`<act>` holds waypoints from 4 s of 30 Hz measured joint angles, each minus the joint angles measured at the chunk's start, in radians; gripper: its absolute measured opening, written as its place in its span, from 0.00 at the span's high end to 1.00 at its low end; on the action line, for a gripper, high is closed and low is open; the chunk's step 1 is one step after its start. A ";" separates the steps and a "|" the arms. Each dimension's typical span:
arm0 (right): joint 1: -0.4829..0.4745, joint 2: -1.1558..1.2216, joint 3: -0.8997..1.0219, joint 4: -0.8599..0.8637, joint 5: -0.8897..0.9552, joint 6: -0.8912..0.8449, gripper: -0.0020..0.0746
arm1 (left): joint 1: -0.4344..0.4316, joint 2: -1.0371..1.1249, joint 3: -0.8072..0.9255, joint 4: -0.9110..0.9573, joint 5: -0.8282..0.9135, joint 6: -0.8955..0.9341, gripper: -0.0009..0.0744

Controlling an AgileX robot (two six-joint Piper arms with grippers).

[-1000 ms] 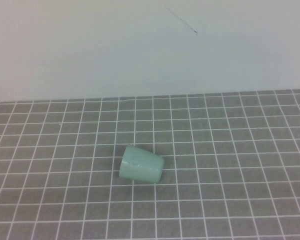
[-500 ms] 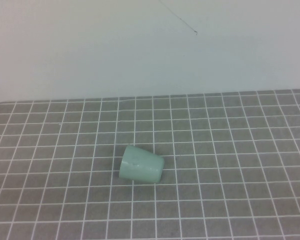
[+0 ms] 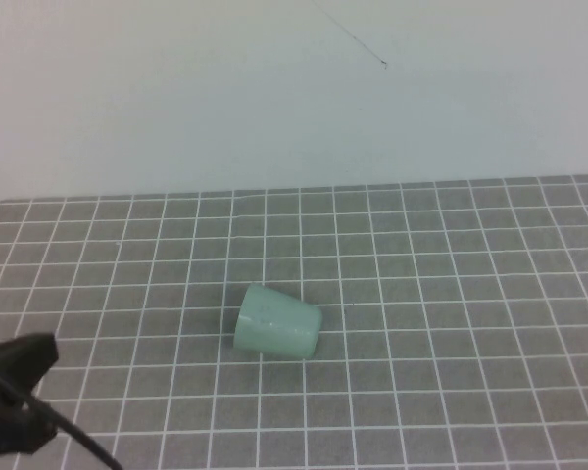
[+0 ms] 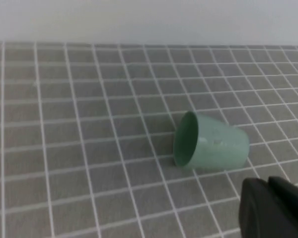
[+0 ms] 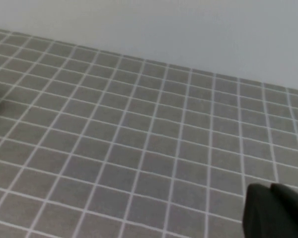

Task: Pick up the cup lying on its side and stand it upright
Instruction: Stand the fallen cup upright

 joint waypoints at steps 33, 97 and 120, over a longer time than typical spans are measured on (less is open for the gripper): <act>0.001 0.045 0.002 0.254 -0.004 -0.113 0.98 | -0.074 0.915 -0.486 -0.288 0.254 0.210 0.39; 0.001 0.045 0.002 0.261 -0.001 -0.116 0.98 | -0.258 1.145 -0.621 -0.159 0.260 0.090 0.99; 0.001 0.448 -0.550 0.424 0.406 -0.066 0.98 | -1.018 0.767 -0.714 1.246 0.437 0.074 0.99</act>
